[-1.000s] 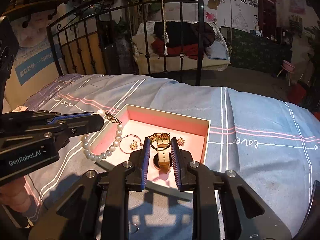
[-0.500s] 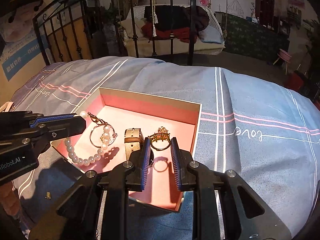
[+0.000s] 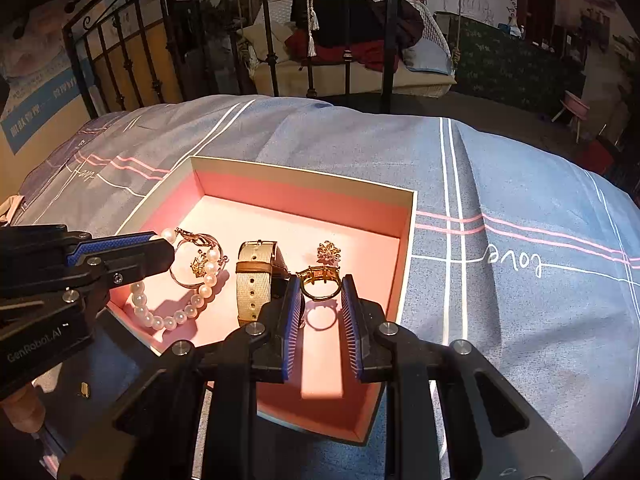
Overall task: Organize jewelry
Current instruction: 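Carry the gold ring into the box and open the right tool while the left drops the pearl bracelet there, then withdraw both open tools from the box toward the silver rings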
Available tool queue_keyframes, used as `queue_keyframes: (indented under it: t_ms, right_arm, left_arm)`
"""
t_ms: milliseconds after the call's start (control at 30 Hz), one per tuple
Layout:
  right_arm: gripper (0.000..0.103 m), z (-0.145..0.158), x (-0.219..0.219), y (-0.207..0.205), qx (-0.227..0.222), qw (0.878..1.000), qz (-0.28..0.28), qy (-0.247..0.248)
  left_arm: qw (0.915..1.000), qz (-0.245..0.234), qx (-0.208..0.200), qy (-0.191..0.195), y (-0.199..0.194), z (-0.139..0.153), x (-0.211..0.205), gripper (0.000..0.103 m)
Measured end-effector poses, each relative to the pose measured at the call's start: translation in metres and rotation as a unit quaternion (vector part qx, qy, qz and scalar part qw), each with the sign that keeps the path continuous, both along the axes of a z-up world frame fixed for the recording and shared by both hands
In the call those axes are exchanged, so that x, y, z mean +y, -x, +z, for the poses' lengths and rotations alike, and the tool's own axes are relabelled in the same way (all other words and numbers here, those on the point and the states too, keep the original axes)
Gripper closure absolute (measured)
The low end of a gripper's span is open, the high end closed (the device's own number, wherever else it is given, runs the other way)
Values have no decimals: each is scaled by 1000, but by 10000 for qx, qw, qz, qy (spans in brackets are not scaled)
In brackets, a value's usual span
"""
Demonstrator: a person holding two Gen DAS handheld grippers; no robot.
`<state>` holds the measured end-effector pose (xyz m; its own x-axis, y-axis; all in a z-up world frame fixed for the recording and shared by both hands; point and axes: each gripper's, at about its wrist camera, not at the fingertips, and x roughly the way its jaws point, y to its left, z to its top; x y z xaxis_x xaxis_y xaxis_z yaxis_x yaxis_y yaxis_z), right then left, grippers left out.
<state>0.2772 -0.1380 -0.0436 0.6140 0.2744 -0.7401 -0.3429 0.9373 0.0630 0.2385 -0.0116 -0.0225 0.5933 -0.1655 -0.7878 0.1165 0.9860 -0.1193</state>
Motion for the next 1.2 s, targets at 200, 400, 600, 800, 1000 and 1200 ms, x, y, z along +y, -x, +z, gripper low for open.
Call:
queue_keyframes:
  t_ms: [200, 400, 600, 800, 1000, 1200]
  right_arm:
    - [81, 0, 5, 2, -10, 9999, 43, 115]
    - [81, 5, 7, 7, -67, 9997, 44, 215]
    - [45, 19, 3, 28, -341, 9989, -98, 322]
    - [24, 30, -9, 80, -600, 9980, -186, -2]
    - [20, 6, -19, 143, -383, 9972, -56, -632]
    - [20, -17, -14, 172, -145, 9985, 21, -520]
  left_arm:
    - [9998, 62, 51, -179, -2, -5, 2, 94]
    - [9998, 50, -14, -211, 3, -1, 4, 94]
    - [9995, 87, -311, -34, 20, 21, 13, 49]
    - [9979, 35, -639, 73, 66, 38, 27, 35]
    - [9991, 129, -382, 151, 115, 5, 41, 34]
    - [9997, 163, -20, 185, 138, -28, 46, 34]
